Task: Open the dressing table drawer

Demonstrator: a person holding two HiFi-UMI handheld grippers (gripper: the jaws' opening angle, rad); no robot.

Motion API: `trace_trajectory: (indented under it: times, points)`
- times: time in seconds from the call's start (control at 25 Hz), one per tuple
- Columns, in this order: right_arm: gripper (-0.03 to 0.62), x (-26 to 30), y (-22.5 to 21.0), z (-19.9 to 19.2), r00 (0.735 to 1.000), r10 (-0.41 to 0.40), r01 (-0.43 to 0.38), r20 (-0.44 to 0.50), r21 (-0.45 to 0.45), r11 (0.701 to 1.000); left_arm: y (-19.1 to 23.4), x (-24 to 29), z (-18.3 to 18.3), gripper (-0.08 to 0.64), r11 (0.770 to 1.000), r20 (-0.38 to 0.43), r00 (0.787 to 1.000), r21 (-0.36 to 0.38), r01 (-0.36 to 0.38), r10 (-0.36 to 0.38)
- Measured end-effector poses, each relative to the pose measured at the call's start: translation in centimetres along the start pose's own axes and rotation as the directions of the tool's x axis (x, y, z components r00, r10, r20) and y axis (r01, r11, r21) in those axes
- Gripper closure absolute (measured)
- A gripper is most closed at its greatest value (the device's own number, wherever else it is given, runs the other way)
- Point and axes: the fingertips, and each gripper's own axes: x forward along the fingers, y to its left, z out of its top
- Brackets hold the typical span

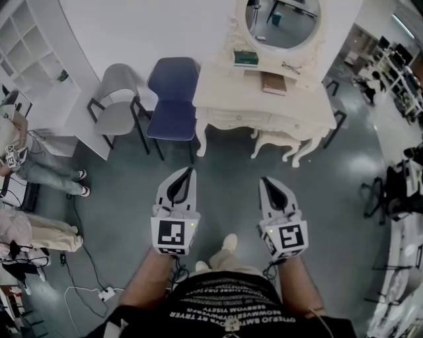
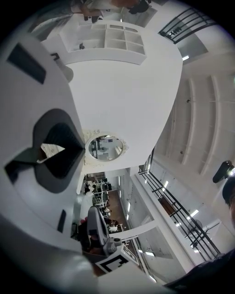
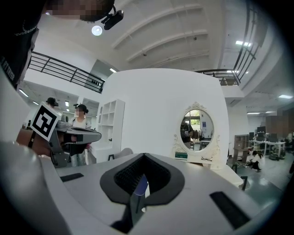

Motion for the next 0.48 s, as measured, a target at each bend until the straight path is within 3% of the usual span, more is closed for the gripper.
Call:
trace_trajectory:
  times: [0.48]
  points:
    - [0.591, 4.8, -4.6, 0.4, 0.999, 0.037, -0.037, 0.017, 0.004, 0.999, 0.3, 6.6, -0.6, 0.558, 1.0, -0.038, 0.999, 0.01, -0.021, 0.021]
